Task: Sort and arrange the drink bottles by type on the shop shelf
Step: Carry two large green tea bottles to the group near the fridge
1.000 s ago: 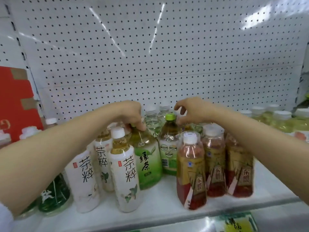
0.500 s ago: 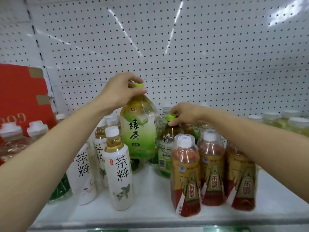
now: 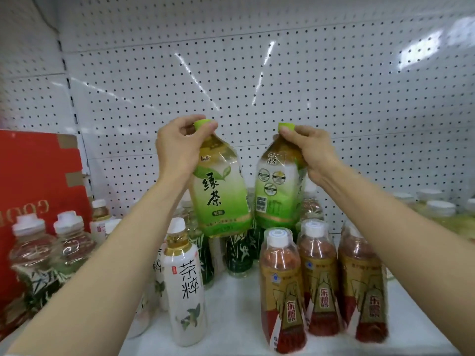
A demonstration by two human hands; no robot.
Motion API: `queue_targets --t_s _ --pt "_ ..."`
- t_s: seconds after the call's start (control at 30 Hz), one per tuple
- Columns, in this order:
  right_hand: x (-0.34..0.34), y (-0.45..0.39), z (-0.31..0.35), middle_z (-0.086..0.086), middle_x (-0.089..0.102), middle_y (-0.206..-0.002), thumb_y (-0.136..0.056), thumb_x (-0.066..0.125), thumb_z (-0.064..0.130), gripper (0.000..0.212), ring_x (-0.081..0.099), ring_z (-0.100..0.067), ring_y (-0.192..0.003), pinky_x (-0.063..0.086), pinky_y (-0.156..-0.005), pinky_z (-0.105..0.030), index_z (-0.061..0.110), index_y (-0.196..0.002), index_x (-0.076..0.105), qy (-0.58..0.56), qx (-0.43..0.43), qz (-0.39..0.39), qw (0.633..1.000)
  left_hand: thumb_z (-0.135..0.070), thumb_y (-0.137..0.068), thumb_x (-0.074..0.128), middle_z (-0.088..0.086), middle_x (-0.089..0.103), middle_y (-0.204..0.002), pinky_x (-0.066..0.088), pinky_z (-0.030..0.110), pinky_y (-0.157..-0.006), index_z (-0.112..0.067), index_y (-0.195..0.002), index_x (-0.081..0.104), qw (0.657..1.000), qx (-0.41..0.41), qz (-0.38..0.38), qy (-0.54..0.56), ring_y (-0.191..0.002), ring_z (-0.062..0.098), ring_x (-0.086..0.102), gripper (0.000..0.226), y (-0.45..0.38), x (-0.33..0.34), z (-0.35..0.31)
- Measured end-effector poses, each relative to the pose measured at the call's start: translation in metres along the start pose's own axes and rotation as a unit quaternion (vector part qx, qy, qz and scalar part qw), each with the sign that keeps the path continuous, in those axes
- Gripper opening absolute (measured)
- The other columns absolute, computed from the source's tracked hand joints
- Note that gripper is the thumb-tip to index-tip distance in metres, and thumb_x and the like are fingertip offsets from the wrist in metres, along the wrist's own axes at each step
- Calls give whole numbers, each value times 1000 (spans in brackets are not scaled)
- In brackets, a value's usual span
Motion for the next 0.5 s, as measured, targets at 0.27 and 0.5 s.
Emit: queue_targets --t_s 0.27,0.5 --pt "-3 31 75 -15 74 -86 -88 72 23 19 68 -22 -71 61 -71 -40 5 -82 72 -46 -122 -91 987 -34 -66 90 -5 79 -86 61 38 -86 -26 -93 80 996 34 -19 83 -85 12 76 30 -7 -4 -40" --pt "-6 79 138 -19 75 -86 -75 84 23 20 70 -23 -67 61 -74 -49 7 -78 74 10 -156 -168 973 -30 -66 91 -4 78 -84 62 35 -81 -21 -97 80 992 69 0 108 -81 11 76 34 -4 -10 -80"
Point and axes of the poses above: each hand's wrist, its own y-axis away from the middle knuckle, its own x-axis out of the palm, z = x × y, the point moved 4 cm from there along -y, towards the middle knuckle
